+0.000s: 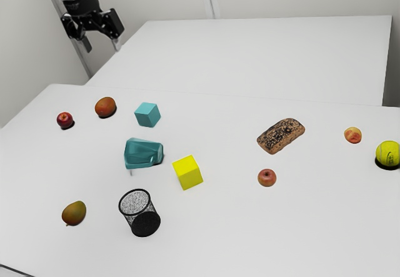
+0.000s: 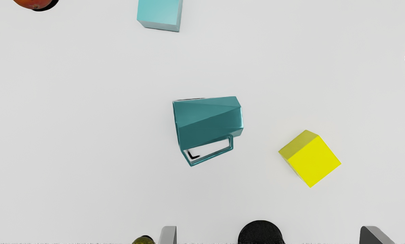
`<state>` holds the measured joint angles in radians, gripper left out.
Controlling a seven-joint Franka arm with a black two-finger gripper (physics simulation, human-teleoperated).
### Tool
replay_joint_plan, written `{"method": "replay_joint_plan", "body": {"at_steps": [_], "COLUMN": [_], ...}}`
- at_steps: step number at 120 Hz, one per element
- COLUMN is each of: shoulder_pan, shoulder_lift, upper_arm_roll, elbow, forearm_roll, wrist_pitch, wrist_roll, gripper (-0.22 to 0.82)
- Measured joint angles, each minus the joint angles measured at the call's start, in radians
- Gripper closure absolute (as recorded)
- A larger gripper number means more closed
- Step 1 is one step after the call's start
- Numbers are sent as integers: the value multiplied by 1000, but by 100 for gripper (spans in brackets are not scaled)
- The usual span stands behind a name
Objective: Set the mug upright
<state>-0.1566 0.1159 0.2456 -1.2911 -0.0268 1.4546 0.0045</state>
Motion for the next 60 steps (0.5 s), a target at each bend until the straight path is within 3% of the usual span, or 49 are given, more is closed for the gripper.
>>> {"method": "replay_joint_plan", "body": {"at_steps": [24, 44, 60], "shoulder_pan": [40, 292, 391], "shoulder_lift": [-22, 19, 126], "upper_arm_roll": [14, 23, 62], "elbow": [-32, -262, -385], "forearm_roll": [-52, -367, -629], "wrist_pitch": [-19, 61, 136], "wrist_roll": [18, 131, 291], "gripper": [2, 2, 2]}}
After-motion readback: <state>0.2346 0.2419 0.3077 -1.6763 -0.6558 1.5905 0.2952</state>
